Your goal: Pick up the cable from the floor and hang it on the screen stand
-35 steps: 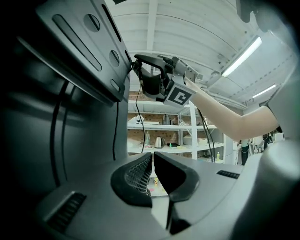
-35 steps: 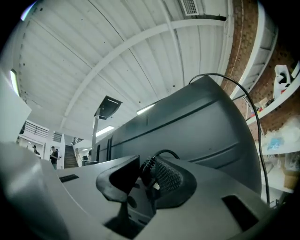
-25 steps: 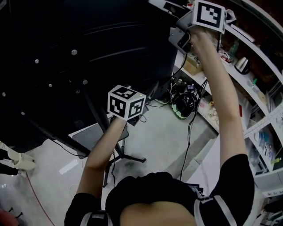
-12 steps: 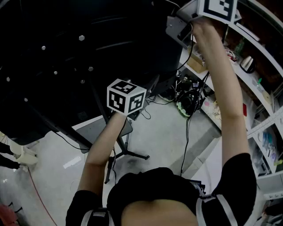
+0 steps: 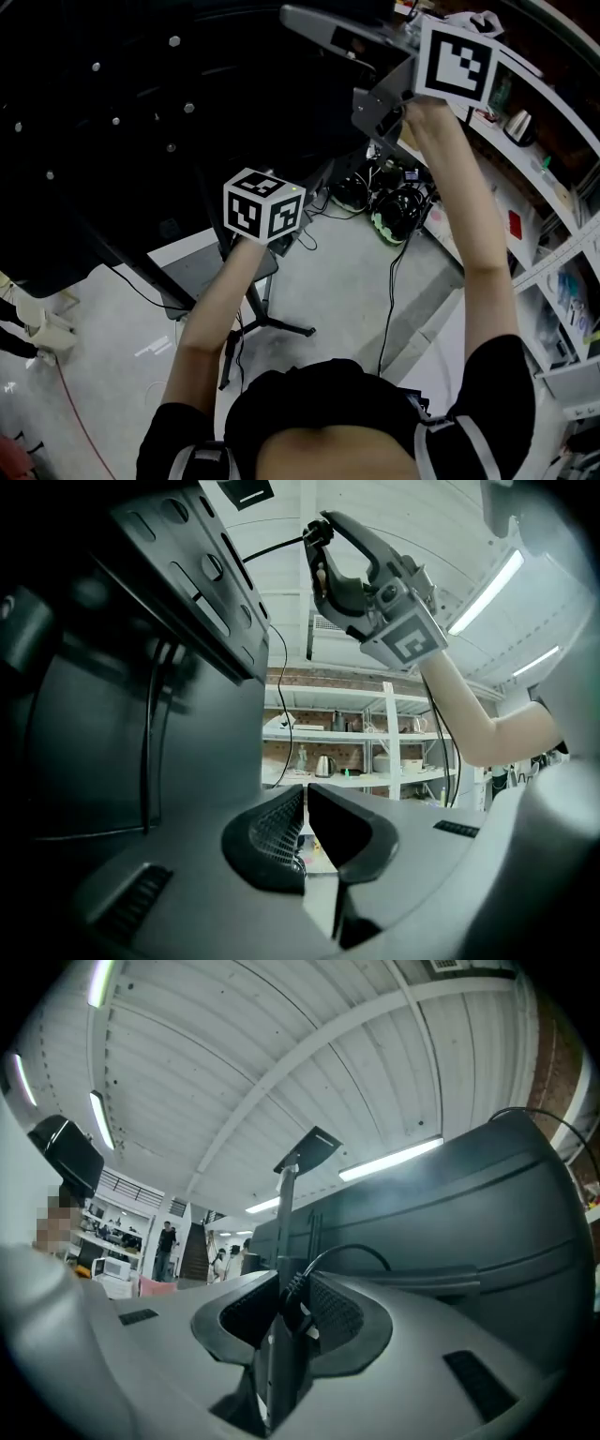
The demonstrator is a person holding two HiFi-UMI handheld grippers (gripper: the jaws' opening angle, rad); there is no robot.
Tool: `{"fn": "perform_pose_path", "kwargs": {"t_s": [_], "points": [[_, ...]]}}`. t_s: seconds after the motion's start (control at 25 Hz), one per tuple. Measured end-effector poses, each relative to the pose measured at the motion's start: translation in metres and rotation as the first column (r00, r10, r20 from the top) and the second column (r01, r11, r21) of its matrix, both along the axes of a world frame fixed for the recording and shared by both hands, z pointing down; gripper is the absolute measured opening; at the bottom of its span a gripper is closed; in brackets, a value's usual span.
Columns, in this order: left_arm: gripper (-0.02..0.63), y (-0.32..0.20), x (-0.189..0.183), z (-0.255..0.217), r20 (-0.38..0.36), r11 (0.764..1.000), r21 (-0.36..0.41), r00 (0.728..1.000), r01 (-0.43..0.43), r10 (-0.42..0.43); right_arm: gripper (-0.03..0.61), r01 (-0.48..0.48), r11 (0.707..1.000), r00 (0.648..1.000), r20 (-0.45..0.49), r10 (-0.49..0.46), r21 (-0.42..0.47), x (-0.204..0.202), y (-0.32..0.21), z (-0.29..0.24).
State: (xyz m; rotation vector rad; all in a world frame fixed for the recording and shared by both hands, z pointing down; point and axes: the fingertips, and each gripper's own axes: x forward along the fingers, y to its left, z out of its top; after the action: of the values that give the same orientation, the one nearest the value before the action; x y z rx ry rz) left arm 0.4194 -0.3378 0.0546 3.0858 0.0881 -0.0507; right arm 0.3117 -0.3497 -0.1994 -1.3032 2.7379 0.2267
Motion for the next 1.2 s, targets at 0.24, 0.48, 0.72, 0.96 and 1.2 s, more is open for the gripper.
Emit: {"fn": "perform_pose_path", "kwargs": {"t_s": [0.24, 0.48, 0.72, 0.96, 1.2], "points": [[0.023, 0.013, -0.020, 0.007, 0.013, 1.000, -0.010, 1.000, 0.006, -0.006, 0.117, -0.051, 0.997, 0.999, -0.019, 0.050, -0.063, -0.005, 0.000, 0.046], [0.023, 0.023, -0.033, 0.017, 0.022, 1.000, -0.030, 1.000, 0.009, -0.008, 0.117, -0.094, 0.989, 0.993, -0.077, 0.086, -0.117, -0.012, 0.003, 0.097], [0.022, 0.027, -0.047, 0.038, 0.045, 0.997, -0.066, 0.998, 0.035, -0.033, 0.117, -0.085, 0.981, 0.995, -0.072, 0.073, -0.177, -0.021, 0.015, 0.148], [0.023, 0.016, -0.059, 0.065, 0.072, 0.992, -0.091, 0.994, 0.088, -0.081, 0.118, -0.169, 0.975, 0.982, 0.057, 0.179, -0.142, 0.007, -0.005, 0.175], [0.023, 0.001, -0.073, 0.086, 0.074, 0.979, -0.141, 0.987, 0.149, -0.140, 0.227, -0.214, 0.962, 0.966, 0.109, 0.234, -0.172, 0.023, -0.027, 0.203]]}}
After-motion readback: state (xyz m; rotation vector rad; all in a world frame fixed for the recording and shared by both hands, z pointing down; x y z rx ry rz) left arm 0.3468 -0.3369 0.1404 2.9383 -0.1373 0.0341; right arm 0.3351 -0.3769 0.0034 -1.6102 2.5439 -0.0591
